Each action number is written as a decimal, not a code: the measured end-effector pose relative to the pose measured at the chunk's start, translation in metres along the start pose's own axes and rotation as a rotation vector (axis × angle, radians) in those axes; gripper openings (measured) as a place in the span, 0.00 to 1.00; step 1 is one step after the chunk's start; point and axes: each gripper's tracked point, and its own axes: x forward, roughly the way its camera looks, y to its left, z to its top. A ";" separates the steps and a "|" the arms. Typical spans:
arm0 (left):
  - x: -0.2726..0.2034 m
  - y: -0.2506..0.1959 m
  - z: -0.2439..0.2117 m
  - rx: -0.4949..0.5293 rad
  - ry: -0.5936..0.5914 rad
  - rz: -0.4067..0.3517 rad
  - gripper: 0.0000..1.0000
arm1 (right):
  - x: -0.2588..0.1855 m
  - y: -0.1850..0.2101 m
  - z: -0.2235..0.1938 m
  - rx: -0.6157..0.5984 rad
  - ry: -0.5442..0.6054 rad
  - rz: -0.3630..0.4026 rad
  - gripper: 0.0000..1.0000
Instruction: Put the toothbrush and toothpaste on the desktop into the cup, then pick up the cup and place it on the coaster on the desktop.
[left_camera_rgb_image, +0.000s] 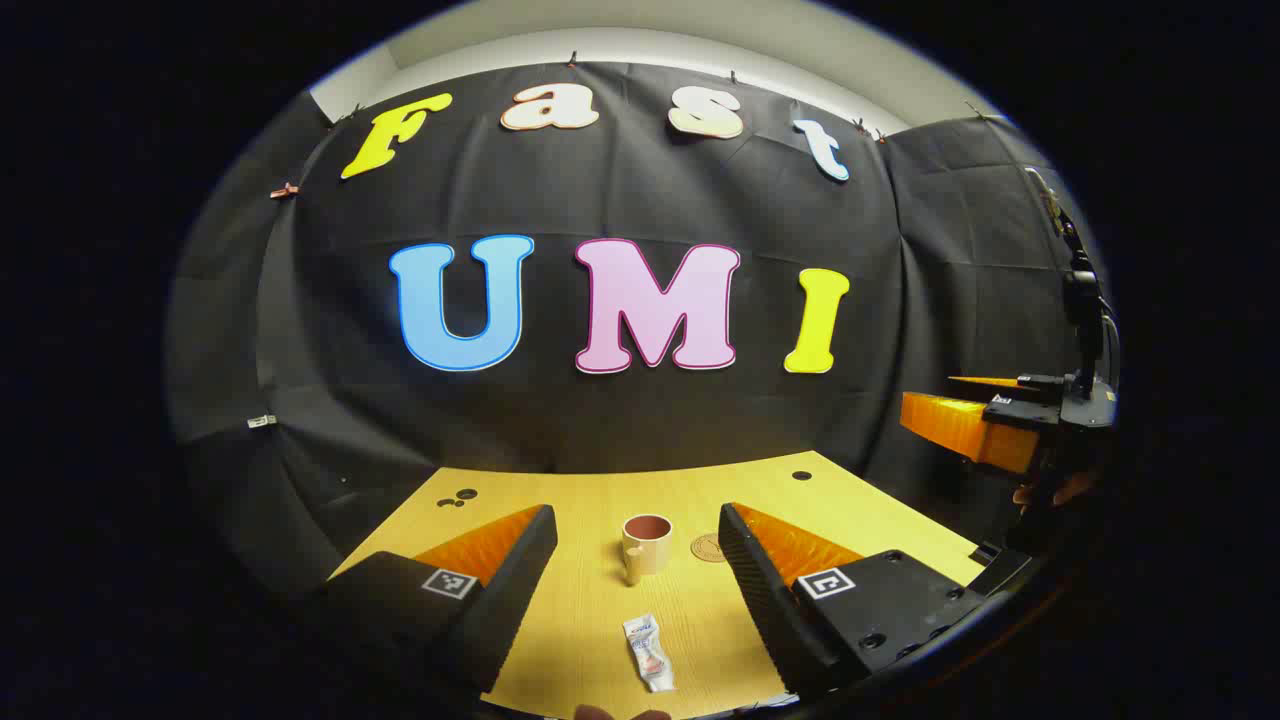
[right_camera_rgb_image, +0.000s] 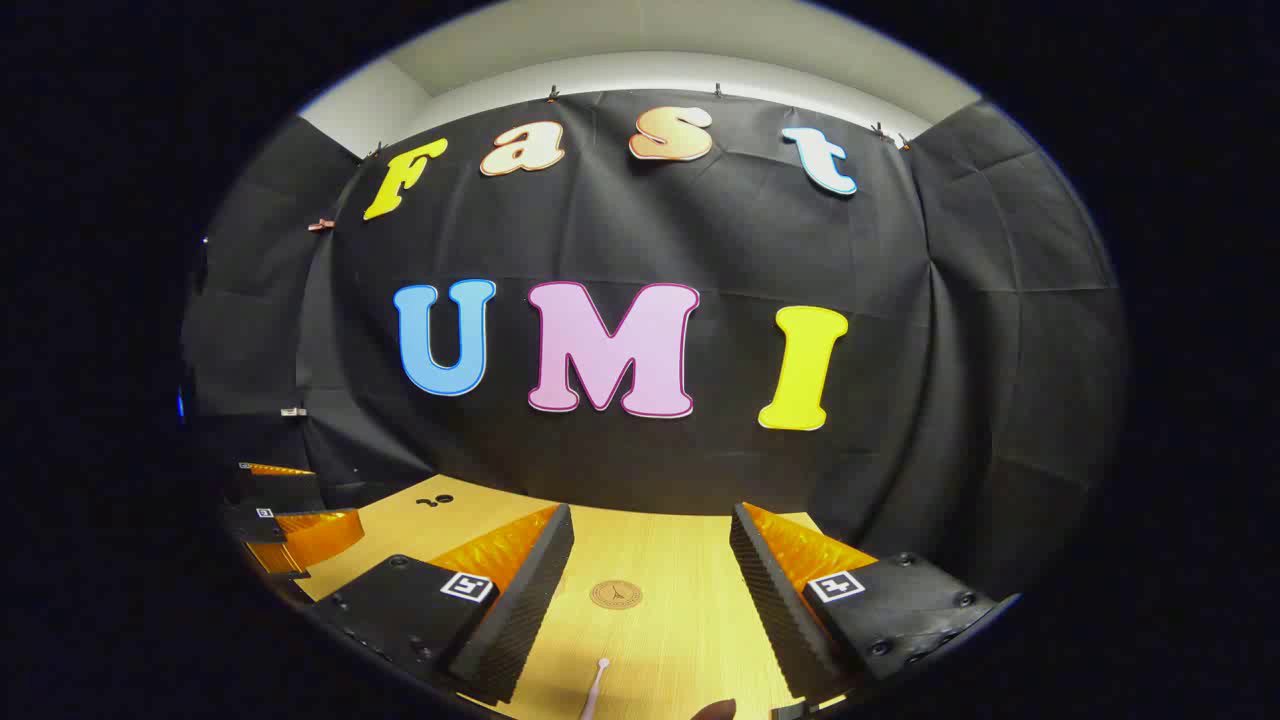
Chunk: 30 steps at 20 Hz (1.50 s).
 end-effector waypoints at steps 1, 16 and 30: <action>0.002 -0.001 -0.001 0.005 0.001 0.002 1.00 | 0.001 0.000 0.000 -0.002 0.001 0.002 0.97; 0.011 -0.001 -0.005 0.038 0.013 0.013 1.00 | 0.010 -0.005 -0.011 -0.011 0.020 0.006 0.97; 0.062 -0.001 -0.197 -0.198 0.560 -0.042 0.84 | -0.008 -0.019 -0.062 0.019 0.153 -0.018 0.97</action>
